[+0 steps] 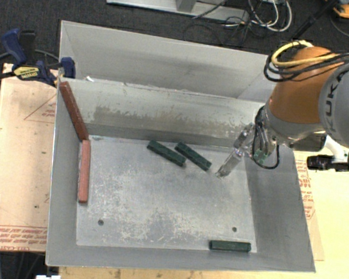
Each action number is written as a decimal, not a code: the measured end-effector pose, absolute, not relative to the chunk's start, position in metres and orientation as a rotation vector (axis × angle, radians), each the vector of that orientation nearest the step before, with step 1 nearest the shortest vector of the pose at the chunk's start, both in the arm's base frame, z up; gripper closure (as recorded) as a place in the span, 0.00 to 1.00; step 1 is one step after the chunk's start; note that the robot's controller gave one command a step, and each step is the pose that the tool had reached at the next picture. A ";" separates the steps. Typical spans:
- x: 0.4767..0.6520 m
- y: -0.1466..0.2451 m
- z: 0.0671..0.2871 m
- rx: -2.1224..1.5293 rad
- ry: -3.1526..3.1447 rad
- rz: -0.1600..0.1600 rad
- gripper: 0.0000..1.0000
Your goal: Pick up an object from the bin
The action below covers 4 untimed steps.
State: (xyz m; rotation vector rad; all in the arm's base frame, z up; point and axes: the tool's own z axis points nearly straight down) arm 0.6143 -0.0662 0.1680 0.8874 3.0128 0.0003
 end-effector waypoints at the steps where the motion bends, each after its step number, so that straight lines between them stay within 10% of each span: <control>1: 0.618 0.025 0.067 0.921 3.003 0.004 0.00; 2: 0.652 0.073 0.071 1.163 2.912 0.008 0.00; 3: 0.654 0.070 0.076 1.165 2.905 0.007 1.00; 4: 0.591 0.039 0.210 1.186 2.902 0.005 1.00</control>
Offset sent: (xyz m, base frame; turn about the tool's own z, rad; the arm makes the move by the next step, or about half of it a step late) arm 0.0038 0.0862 -0.0980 0.0298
